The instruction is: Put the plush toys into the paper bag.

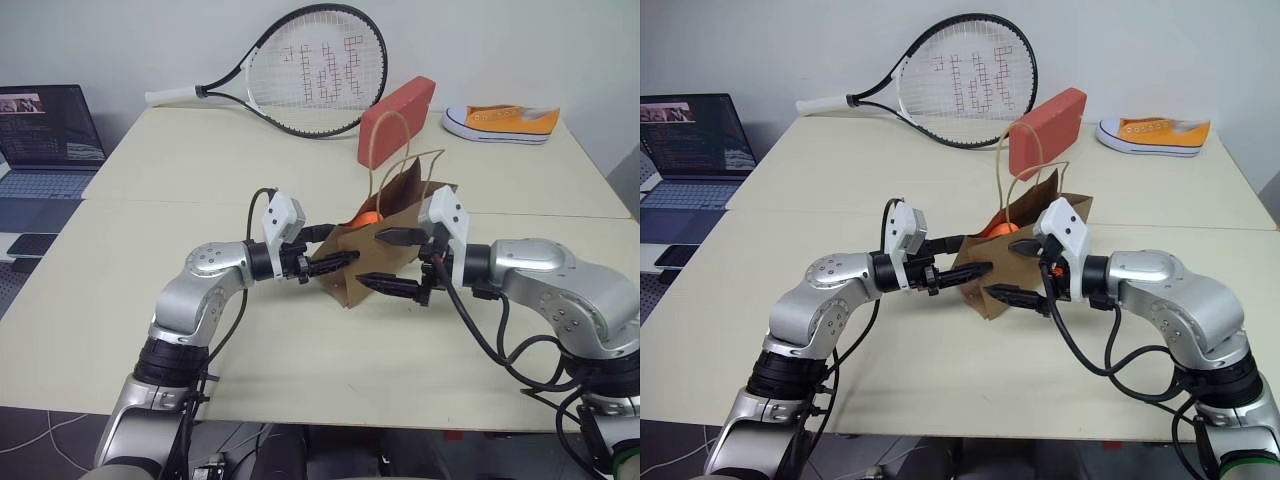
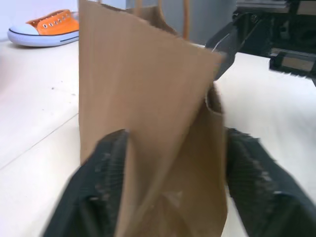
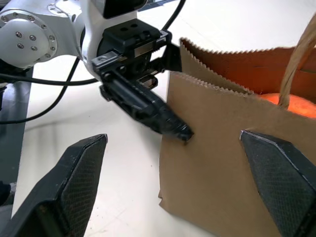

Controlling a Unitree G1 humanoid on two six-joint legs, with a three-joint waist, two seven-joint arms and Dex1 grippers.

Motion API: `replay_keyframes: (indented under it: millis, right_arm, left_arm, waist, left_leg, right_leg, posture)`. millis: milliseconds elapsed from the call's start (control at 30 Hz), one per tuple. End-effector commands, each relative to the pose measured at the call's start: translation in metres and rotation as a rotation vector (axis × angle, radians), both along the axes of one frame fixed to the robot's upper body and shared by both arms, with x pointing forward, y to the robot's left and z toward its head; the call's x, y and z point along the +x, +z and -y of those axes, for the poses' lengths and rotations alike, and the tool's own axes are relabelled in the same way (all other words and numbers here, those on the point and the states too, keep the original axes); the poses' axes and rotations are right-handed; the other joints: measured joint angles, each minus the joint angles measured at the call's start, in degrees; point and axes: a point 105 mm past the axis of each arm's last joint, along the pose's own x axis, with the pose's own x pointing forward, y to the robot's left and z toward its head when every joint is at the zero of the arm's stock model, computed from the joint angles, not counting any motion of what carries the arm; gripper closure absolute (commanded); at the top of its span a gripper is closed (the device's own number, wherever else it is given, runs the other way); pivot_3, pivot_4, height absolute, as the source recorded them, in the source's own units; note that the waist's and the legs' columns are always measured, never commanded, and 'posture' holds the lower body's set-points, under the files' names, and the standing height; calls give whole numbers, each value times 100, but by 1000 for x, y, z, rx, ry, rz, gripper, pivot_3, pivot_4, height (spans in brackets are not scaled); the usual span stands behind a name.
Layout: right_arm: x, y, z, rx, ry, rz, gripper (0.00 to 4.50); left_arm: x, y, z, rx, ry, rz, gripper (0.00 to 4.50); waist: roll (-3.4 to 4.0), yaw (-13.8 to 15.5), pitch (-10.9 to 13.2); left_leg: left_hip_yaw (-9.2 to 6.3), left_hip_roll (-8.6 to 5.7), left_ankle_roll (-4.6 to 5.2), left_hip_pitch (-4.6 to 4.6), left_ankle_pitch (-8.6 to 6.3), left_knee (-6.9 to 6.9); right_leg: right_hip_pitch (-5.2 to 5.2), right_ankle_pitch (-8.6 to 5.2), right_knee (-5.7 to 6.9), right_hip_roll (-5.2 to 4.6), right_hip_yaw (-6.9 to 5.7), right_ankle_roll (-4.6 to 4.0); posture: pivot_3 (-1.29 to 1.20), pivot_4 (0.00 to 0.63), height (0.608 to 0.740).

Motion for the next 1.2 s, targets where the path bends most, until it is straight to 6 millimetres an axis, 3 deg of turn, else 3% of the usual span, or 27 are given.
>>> replay_keyframes:
  millis: [33, 233, 600, 900, 1067, 1200]
  right_arm:
    - [-14, 24, 11, 17, 28, 63, 0]
    - [-29, 38, 31, -8, 40, 78, 0]
    - [-36, 44, 51, -40, -20, 128, 0]
    - [-52, 52, 94, -124, -125, 208, 0]
    - [-75, 55, 115, -160, -160, 111, 0]
    - [-87, 52, 118, -173, -168, 73, 0]
  left_arm:
    - [-2, 3, 2, -19, -4, 21, 2749]
    - [-1, 2, 2, -32, 5, 18, 4474]
    - [3, 16, -5, -126, -30, -2, 4474]
    - [-28, 18, 7, -53, -371, -78, 4474]
    - [-19, 9, 10, 45, -471, -74, 4474]
    - [-5, -6, 10, 124, -486, -62, 4474]
  waist:
    - [0, 1, 0]
    - [0, 9, 0]
    - [0, 4, 0]
    - [0, 16, 0]
    - [-2, 35, 0]
    - [-3, 19, -1]
  left_leg:
    - [0, 0, 0, 1, 0, 0]
    - [0, 0, 0, 1, 0, 1]
    - [5, 1, 0, 1, 0, 1]
    - [7, 0, 0, 0, 0, 0]
    - [8, 0, 0, -1, 0, 4]
    - [12, 1, 0, 2, 0, 6]
  right_leg:
    - [0, 0, 0, 0, 0, 0]
    - [3, -1, -1, 0, 0, -1]
    - [1, -1, 0, 0, 1, -1]
    - [2, -3, -3, 0, 1, -3]
    - [4, -17, -2, 0, 1, -28]
    - [7, -19, -4, 0, 4, -31]
  posture:
    - [0, 150, 740]
    - [0, 150, 740]
    - [0, 150, 740]
    - [0, 150, 740]
    - [0, 150, 740]
    - [0, 150, 740]
